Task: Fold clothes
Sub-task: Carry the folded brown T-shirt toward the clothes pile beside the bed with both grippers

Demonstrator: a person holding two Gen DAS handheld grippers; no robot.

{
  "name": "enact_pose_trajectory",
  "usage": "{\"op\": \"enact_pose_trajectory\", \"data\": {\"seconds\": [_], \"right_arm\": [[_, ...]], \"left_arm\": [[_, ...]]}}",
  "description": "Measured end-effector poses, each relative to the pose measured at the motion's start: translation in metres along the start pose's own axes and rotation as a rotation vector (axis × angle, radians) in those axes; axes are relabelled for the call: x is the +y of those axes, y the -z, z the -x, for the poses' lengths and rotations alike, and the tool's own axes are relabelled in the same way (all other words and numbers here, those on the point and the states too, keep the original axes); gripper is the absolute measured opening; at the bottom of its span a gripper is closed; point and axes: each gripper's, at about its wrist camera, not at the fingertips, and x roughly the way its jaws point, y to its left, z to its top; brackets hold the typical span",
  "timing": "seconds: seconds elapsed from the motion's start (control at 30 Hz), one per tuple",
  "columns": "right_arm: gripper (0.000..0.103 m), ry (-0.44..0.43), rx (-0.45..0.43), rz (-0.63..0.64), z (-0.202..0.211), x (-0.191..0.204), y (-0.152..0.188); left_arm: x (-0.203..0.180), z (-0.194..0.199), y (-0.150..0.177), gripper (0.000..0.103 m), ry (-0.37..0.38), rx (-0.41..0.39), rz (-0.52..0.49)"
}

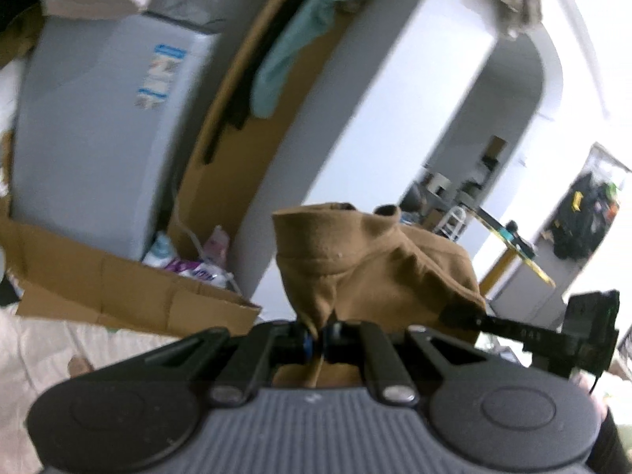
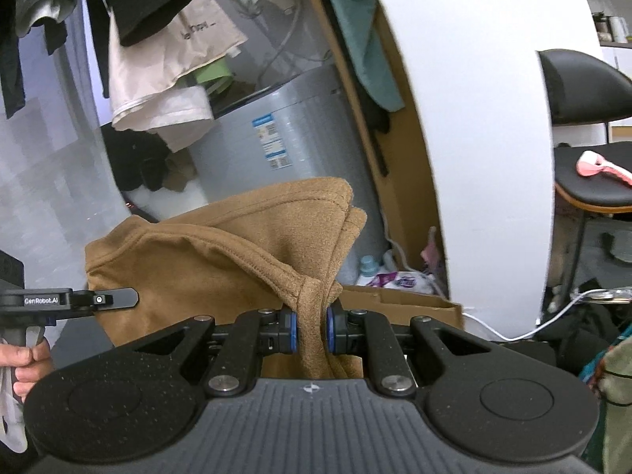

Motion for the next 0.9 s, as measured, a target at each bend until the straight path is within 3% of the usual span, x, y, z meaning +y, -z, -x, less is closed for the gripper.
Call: {"op": "enact_pose_trajectory", "data": {"seconds": [0.5,0.9], "right_arm": [[0.013,0.143,-0.031,-0.050,0.018,-0.098,0.030],[0.013,0.291,-0.035,-0.109,0.013,-0.180,0.076]], "left_arm": [[-0.030,-0.104,0.026,0.005,0.114,0.096,-0.026],[-0.033,-0.202,0.059,0.005,0.261,0.204,-0.031]]}}
